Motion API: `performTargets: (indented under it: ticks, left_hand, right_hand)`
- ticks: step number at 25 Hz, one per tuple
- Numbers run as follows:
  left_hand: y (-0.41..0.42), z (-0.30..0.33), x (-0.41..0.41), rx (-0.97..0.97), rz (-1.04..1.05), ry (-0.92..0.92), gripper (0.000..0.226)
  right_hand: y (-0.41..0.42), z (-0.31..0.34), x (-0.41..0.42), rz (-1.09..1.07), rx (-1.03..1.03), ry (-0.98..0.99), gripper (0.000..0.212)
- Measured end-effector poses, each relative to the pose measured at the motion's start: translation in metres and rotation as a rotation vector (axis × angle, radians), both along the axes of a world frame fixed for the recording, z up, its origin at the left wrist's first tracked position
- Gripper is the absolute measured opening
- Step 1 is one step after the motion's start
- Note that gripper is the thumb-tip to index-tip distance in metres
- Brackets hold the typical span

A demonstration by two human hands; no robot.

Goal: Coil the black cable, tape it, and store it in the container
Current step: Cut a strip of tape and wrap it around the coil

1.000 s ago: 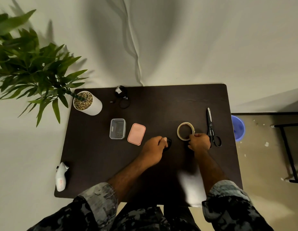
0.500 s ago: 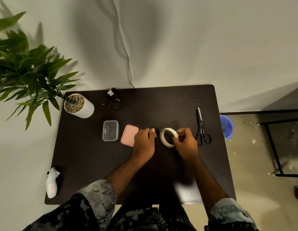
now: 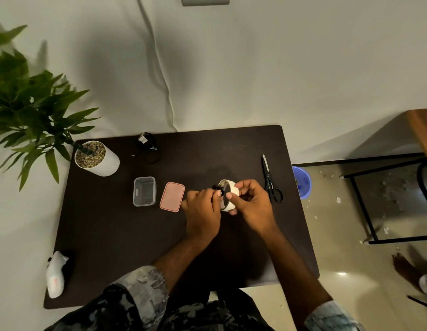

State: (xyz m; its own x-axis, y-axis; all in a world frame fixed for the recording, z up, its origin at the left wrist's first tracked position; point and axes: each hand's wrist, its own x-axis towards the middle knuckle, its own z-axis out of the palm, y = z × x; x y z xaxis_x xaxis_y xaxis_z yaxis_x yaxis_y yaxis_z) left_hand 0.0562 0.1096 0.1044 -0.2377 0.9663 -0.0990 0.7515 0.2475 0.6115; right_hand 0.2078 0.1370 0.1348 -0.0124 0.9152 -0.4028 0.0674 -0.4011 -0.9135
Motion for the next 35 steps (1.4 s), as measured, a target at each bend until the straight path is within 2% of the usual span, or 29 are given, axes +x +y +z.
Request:
performTargets:
  ticks: [3,6,8,11,13,14,20,22,25,27,32,35]
  left_hand:
    - [-0.014,-0.004,0.004,0.093,-0.026,-0.017,0.032]
    - [-0.023,-0.005,0.006,0.101,0.031,-0.136,0.034]
    - [-0.025,-0.003,0.006,0.123,0.057,-0.175,0.034]
    - [-0.025,-0.003,0.004,0.134,0.011,-0.09,0.036]
    - [-0.023,-0.007,-0.001,0.112,-0.038,-0.009,0.036]
    - [-0.024,-0.009,-0.002,0.098,-0.06,0.023,0.036]
    - [-0.011,-0.011,0.004,-0.068,-0.054,0.105,0.043]
    - [-0.005,-0.016,0.005,-0.108,-0.02,0.016,0.039]
    - [0.0,-0.02,0.009,-0.148,0.083,-0.255,0.04]
    - [0.005,-0.02,0.016,-0.191,0.125,-0.36,0.039]
    - [0.018,-0.023,0.022,-0.241,0.164,-0.489,0.032]
    - [0.027,-0.023,0.02,-0.246,0.177,-0.497,0.032]
  right_hand:
    - [-0.008,0.004,-0.006,-0.144,-0.128,0.104,0.011]
    - [-0.016,0.003,-0.013,-0.227,-0.242,0.232,0.016]
    - [-0.021,0.0,-0.018,-0.261,-0.32,0.252,0.014]
    - [-0.027,-0.007,-0.022,-0.218,-0.365,-0.031,0.009]
    - [-0.025,-0.009,-0.019,-0.108,-0.211,-0.327,0.01]
    - [-0.024,-0.009,-0.017,-0.083,-0.14,-0.398,0.009]
    - [-0.024,-0.012,-0.015,-0.163,-0.029,-0.279,0.009]
    - [-0.02,-0.018,-0.012,-0.194,-0.044,-0.243,0.008]
    - [-0.009,-0.024,-0.004,-0.243,-0.133,-0.163,0.01]
    - [-0.003,-0.03,0.003,-0.241,-0.196,-0.116,0.011]
    - [0.011,-0.043,0.021,-0.268,-0.202,-0.077,0.018]
    - [0.022,-0.054,0.034,-0.291,-0.192,-0.222,0.022]
